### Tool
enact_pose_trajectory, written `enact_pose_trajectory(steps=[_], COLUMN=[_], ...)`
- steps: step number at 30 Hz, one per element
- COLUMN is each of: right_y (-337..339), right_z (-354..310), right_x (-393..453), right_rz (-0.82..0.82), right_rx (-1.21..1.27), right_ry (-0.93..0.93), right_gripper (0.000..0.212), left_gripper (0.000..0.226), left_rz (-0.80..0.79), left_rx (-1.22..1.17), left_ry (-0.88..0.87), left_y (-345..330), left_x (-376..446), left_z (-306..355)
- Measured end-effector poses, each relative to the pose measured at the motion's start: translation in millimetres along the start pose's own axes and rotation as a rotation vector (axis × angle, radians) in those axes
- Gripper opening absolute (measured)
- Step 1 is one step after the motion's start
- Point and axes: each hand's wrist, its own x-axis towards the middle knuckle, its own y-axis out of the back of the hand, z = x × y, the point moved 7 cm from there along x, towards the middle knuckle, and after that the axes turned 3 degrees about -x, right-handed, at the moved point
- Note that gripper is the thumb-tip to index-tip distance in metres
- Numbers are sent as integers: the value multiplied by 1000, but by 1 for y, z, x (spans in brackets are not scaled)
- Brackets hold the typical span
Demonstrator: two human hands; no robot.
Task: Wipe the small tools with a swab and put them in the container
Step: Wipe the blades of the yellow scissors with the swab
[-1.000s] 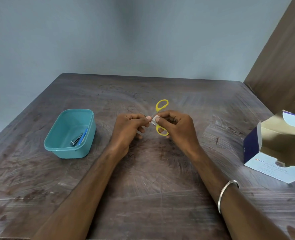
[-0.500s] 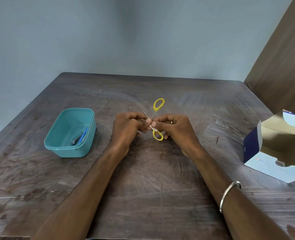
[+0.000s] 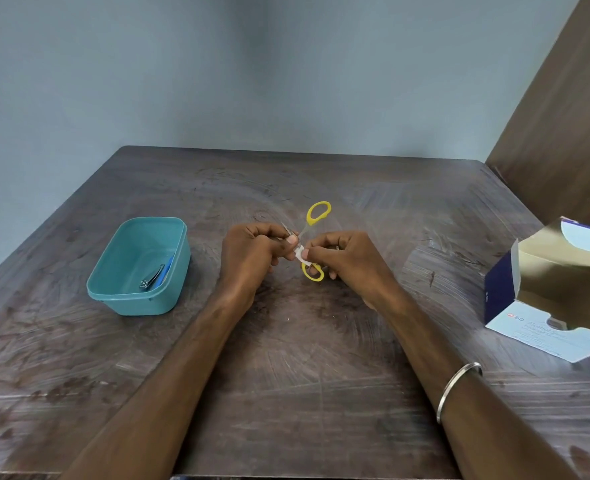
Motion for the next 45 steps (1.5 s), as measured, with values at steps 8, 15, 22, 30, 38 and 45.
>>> enact_pose_trajectory(steps=[8, 15, 22, 30, 38, 45], right_y=[1, -3, -3, -2, 3, 6], right_z=[4, -8, 1, 0, -3, -3], right_x=[0, -2, 2, 0, 1, 1], right_rz=[-30, 94, -79, -129, -46, -65], right_rx=[72, -128, 72, 89, 72, 75], right_ry=[-32, 128, 25, -8, 47, 29], right_gripper=[10, 12, 15, 14, 8, 6], left_gripper=[6, 9, 10, 12, 12, 11], left_rz=[-17, -30, -26, 6, -10, 13], left_rx=[-3, -4, -8, -25, -43, -67], left_ry=[14, -1, 32, 38, 35, 30], left_y=[0, 1, 4, 9, 4, 5], left_x=[1, 1, 5, 6, 3, 2], left_z=[-1, 1, -3, 0, -3, 0])
